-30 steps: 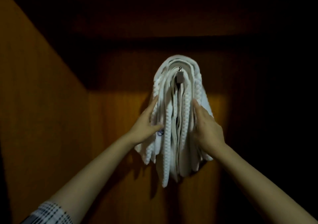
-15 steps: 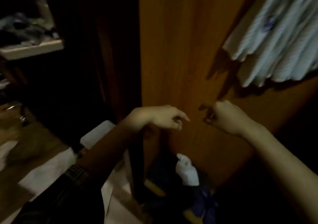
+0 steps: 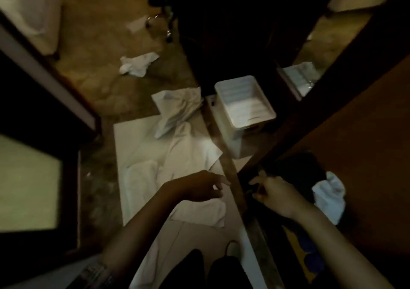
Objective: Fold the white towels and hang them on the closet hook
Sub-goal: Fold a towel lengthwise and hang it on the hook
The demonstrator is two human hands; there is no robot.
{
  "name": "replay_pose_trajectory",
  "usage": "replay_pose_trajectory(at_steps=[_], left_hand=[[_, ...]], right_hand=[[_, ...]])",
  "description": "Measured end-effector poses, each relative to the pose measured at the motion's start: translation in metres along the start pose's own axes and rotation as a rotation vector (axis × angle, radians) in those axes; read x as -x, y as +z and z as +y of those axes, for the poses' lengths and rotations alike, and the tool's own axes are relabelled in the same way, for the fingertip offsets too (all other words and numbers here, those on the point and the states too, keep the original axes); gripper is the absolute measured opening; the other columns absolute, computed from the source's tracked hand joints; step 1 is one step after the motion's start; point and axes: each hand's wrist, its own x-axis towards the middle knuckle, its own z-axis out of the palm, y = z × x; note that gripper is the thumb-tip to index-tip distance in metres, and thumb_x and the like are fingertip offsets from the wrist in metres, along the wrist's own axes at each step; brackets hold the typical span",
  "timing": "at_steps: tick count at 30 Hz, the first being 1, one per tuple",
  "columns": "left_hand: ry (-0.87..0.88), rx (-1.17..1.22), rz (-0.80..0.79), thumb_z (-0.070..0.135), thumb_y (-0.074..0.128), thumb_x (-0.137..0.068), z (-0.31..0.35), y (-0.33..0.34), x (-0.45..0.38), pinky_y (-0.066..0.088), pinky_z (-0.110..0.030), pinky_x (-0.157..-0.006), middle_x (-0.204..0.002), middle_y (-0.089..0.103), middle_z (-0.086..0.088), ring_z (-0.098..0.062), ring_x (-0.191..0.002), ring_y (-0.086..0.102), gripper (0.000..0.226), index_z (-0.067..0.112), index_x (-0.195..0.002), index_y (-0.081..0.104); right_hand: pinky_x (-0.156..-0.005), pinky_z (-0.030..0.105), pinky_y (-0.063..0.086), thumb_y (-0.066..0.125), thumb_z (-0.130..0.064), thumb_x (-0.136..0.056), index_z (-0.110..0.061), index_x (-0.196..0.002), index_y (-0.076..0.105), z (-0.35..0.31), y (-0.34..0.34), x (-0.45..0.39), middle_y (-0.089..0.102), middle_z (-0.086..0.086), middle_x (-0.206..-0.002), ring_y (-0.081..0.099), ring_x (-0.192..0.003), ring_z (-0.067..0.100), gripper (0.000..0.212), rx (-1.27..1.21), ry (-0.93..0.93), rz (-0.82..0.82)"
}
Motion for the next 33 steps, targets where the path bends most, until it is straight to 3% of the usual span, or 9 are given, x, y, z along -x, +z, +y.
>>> replay_pose_trajectory(at_steps=[4,8,12,17,26,33], left_hand=[[-0.195,0.211,0.178,0.023,0.050,-0.097,-0.077,0.054,0.024,0.044,-0.026,-0.091,-0.129,0.057,-0.002,-0.014,-0.109,0.058,0.041,0.025,-0.137,0.045],[-0.372,0.387,0.362,0.021,0.050,-0.096,-0.134,0.120,0.038,0.044,-0.025,-0.092,-0.126,0.059,-0.003,-0.015,-0.110,0.057,0.039,0.024,-0.135,0.047],[-0.490,0.516,0.514,0.016,0.050,-0.096,-0.178,0.190,0.027,0.037,-0.012,-0.083,-0.123,0.061,-0.002,-0.010,-0.109,0.057,0.036,0.022,-0.131,0.051],[-0.570,0.583,0.602,0.013,0.050,-0.095,-0.220,0.263,-0.007,0.038,-0.014,-0.087,-0.122,0.062,-0.001,-0.010,-0.112,0.056,0.034,0.021,-0.127,0.055],[-0.574,0.409,0.453,0.015,0.048,-0.095,-0.343,0.368,-0.118,0.036,-0.030,-0.102,-0.134,0.051,0.000,-0.016,-0.123,0.046,0.036,0.022,-0.130,0.052],[-0.463,-0.131,0.223,0.011,0.043,-0.093,-0.455,0.411,-0.214,0.032,-0.030,-0.100,-0.138,0.047,-0.002,-0.021,-0.121,0.045,0.040,0.020,-0.131,0.051]], right_hand=[[-0.080,0.029,0.053,0.060,-0.026,-0.089,-0.026,-0.122,0.057,-0.031,0.062,-0.045,0.067,-0.001,-0.102,0.062,-0.092,0.013,0.033,-0.009,-0.075,-0.169],[-0.060,0.014,0.043,0.061,-0.021,-0.089,-0.020,-0.122,0.058,-0.045,0.123,-0.078,0.068,0.004,-0.097,0.061,-0.083,0.013,0.033,-0.028,-0.113,-0.273],[-0.077,0.022,0.043,0.058,-0.022,-0.091,-0.020,-0.125,0.055,-0.036,0.197,-0.108,0.061,0.008,-0.117,0.058,-0.102,0.020,0.035,-0.025,-0.103,-0.360],[-0.079,0.021,0.041,0.056,-0.021,-0.092,-0.018,-0.127,0.053,0.001,0.287,-0.133,0.057,0.008,-0.125,0.055,-0.109,0.020,0.035,-0.020,-0.072,-0.436],[-0.076,0.022,0.042,0.056,-0.022,-0.091,-0.021,-0.127,0.053,0.087,0.453,-0.215,0.060,0.006,-0.120,0.057,-0.104,0.019,0.036,0.042,-0.009,-0.454],[-0.091,0.026,0.041,0.058,-0.023,-0.091,-0.016,-0.131,0.050,0.135,0.548,-0.313,0.052,0.006,-0.133,0.050,-0.118,0.020,0.041,0.167,-0.157,-0.459]])
